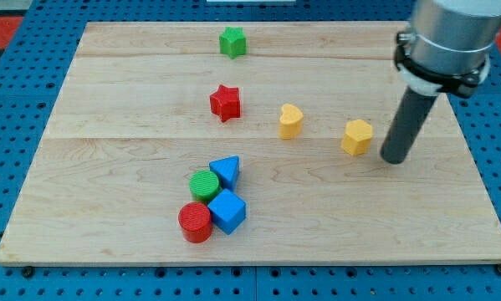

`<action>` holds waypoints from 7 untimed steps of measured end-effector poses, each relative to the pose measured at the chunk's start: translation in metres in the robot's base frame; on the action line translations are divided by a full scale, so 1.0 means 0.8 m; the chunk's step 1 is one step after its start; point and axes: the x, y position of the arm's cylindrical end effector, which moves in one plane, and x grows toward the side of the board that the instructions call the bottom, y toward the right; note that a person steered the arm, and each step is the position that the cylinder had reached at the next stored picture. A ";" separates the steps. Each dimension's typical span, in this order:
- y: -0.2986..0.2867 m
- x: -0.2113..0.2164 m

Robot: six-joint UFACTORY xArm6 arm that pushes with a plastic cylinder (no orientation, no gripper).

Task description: Push the yellow hexagon towards the right of the yellow heart

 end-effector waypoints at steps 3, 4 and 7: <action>-0.144 -0.031; -0.153 -0.049; -0.212 -0.072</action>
